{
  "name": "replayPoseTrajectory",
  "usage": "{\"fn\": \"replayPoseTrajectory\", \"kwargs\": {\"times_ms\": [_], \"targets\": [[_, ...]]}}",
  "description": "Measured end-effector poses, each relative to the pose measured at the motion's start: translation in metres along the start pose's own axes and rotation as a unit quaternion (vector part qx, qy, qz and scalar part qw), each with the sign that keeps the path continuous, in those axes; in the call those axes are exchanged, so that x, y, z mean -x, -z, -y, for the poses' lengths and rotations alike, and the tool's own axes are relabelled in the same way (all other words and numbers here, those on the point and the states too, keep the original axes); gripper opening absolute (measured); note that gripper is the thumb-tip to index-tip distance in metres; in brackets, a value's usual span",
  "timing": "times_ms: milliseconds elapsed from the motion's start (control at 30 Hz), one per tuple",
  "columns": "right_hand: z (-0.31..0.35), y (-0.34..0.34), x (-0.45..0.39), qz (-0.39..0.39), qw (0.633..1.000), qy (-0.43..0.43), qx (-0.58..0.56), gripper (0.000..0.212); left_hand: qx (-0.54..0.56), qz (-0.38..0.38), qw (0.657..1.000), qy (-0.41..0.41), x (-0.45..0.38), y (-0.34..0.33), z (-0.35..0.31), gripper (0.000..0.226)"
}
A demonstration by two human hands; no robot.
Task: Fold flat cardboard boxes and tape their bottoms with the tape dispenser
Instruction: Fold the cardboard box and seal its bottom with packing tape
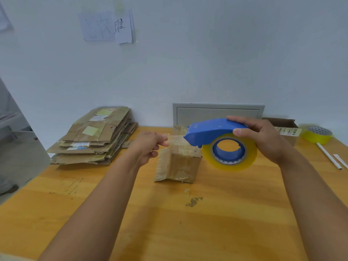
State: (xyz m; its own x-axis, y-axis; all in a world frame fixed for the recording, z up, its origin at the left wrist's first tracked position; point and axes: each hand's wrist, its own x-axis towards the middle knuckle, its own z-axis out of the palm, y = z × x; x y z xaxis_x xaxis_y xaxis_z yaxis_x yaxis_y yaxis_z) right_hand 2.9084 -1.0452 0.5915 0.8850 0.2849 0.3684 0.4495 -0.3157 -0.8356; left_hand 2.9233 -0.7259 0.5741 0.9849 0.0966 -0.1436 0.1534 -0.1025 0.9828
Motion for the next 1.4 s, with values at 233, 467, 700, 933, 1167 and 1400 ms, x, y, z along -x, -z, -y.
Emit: {"fn": "replayPoseTrajectory", "kwargs": {"times_ms": [233, 467, 700, 933, 1167, 1400], "targets": [[-0.028, -0.001, 0.022, 0.015, 0.999, -0.031, -0.016, 0.049, -0.068, -0.027, 0.997, 0.001, 0.004, -0.012, 0.019, 0.011], [-0.038, -0.004, 0.025, 0.031, 0.998, -0.048, -0.009, 0.048, -0.137, -0.064, 0.988, -0.027, 0.009, -0.022, 0.026, 0.017], [-0.044, -0.015, 0.023, 0.039, 0.998, -0.055, -0.015, 0.05, -0.152, -0.044, 0.987, 0.008, 0.006, -0.011, 0.031, 0.02], [-0.034, -0.024, 0.011, 0.04, 0.998, -0.051, -0.009, 0.042, -0.226, -0.023, 0.974, 0.012, 0.001, 0.008, 0.039, 0.035], [-0.038, -0.025, 0.01, 0.025, 0.998, -0.059, -0.009, 0.04, -0.403, -0.17, 0.862, -0.255, 0.018, -0.007, 0.06, 0.046], [-0.04, -0.03, 0.015, -0.001, 0.997, -0.063, -0.052, 0.04, -0.524, -0.129, 0.707, -0.457, 0.015, -0.031, 0.096, 0.038]]}}
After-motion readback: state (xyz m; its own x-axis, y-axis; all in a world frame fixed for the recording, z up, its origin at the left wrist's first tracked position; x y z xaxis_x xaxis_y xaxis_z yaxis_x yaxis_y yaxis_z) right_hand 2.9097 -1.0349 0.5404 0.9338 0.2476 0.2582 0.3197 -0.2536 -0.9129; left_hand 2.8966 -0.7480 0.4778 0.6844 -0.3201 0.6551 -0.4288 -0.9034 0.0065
